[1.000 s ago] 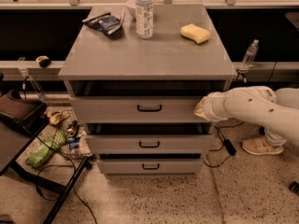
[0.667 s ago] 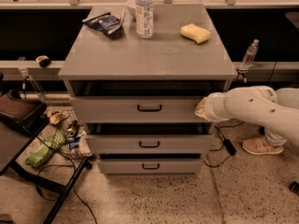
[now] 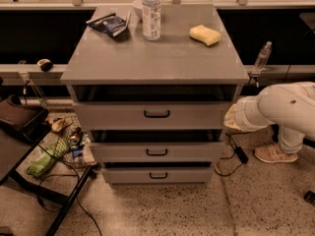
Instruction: Close top drawer
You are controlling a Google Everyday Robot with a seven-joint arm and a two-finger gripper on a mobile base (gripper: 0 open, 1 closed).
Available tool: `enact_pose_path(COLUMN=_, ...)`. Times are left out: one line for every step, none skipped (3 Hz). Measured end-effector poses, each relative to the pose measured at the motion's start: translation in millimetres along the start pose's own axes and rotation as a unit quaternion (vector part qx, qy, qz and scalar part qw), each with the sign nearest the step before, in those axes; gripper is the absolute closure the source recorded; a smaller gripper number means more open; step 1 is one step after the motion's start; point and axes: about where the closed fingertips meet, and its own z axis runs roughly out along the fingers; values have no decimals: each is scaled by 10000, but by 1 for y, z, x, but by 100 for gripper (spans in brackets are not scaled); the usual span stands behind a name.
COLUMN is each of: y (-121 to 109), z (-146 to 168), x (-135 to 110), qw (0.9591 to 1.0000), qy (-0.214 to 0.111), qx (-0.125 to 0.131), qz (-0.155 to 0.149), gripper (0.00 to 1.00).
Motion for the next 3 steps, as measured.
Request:
enact_pose_path(y=-14, z=-70, x=34, qw=9932, qy=563, qx=-430, qz=-928, gripper=100)
enact_pose_path(y=-22, z=-114, x=72, qw=9844, qy=1105, qx=-859, qz=-1070, gripper=100)
enact_pose_path(y=5, z=-157, x=98, qw=9794, qy=1092, qx=-1318, qz=-1074, gripper=91)
